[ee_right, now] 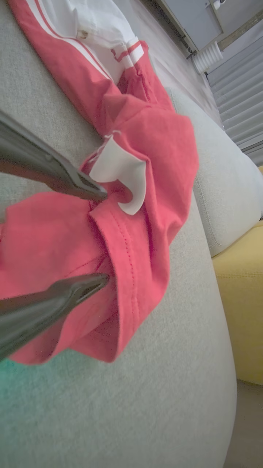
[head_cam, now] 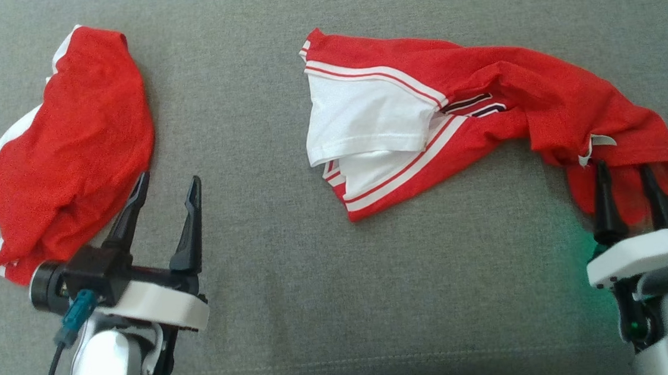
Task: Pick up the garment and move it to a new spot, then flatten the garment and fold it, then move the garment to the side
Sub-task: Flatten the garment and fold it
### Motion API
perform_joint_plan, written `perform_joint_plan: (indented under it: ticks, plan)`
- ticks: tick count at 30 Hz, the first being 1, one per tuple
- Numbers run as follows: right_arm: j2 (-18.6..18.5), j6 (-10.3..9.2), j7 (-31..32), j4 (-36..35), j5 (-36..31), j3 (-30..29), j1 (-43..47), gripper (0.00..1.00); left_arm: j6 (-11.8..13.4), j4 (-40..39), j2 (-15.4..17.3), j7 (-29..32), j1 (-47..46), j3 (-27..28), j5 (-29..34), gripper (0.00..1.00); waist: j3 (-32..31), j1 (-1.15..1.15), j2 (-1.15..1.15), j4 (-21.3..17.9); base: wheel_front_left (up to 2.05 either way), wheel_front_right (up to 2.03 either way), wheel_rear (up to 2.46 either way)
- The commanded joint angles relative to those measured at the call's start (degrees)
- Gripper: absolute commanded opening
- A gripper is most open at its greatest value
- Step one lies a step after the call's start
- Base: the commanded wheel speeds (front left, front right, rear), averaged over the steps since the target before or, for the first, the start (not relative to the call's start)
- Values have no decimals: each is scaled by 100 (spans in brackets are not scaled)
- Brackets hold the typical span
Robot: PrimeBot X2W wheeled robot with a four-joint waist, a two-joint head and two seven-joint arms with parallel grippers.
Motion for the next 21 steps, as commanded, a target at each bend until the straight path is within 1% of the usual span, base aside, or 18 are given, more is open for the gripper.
perform_joint_plan:
  ticks: [1, 4, 5, 6, 7, 8, 15, 21]
  plan:
    - [-32, -4, -50, -33, 70, 171, -239, 100, 3, -196, 99, -45, -232, 207, 19, 100, 15, 0, 0, 10, 0, 0, 0]
    - [-32, -4, -133, 121, 101, 234, -376, 100, -1, -184, 95, -45, -248, 200, 14, 100, 32, 0, 0, 24, 0, 0, 0]
    - [-32, -4, -170, 147, 98, 257, -412, 93, -2, -181, 95, -45, -250, 199, 13, 100, 35, 0, 0, 24, 0, 0, 0]
    - [-32, -4, -224, 151, 102, 280, -446, 60, -3, -180, 95, -45, -251, 197, 12, 100, 38, 0, 0, 25, 0, 0, 0]
    - [-32, -4, -281, 142, 104, 291, -470, 31, -4, -181, 95, -45, -252, 196, 12, 100, 39, 0, 0, 26, 0, 0, 0]
    - [-32, -4, -324, 127, 83, 291, -485, 0, -5, -183, 95, -45, -252, 197, 11, 100, 41, 0, 0, 25, 0, 0, 0]
    - [-32, -4, -383, -187, 26, 43, -539, 0, -7, -208, 89, -45, -245, 223, 17, 100, 53, 0, 0, -12, 0, 0, 0]
    - [-32, -4, -6, -613, -158, -456, -692, 0, -8, -223, 74, -45, -249, 241, 36, 100, 70, 0, 0, -71, 0, 0, 0]
